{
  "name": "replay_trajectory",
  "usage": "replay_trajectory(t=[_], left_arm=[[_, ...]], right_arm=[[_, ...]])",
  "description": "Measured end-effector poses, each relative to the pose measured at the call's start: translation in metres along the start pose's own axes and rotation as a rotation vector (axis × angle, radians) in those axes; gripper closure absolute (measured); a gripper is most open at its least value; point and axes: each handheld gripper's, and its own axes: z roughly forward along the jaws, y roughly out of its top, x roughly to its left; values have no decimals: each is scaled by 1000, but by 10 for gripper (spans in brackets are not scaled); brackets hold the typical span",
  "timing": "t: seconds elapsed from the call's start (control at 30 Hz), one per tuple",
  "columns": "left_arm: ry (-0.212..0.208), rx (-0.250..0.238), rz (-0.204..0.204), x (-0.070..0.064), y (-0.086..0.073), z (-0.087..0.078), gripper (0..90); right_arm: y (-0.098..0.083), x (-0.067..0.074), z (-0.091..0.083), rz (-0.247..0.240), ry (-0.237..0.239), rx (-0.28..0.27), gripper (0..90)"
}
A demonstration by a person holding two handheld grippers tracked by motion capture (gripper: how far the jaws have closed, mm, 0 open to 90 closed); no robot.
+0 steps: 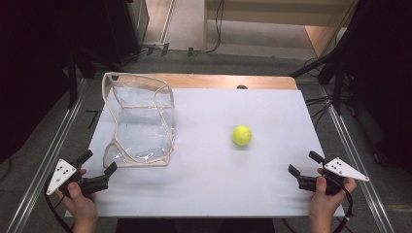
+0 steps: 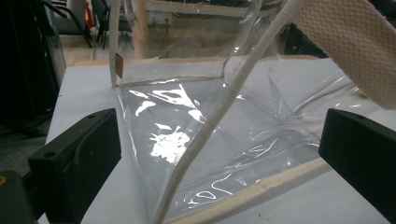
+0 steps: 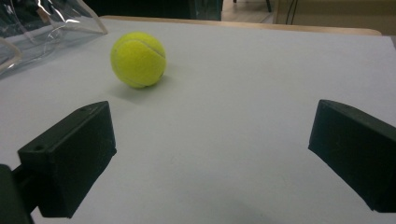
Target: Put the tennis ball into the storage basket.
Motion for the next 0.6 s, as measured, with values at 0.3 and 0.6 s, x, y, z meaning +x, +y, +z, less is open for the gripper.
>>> replay_trajectory(t=[0.3,0.6], left_arm=[[-20,21,1,-1,0,2,0],[-10,32,20,-3,0,3,0]], right_arm=[[5,-2,-1,5,96,24,0],[30,10,2,-71,114,92,0]])
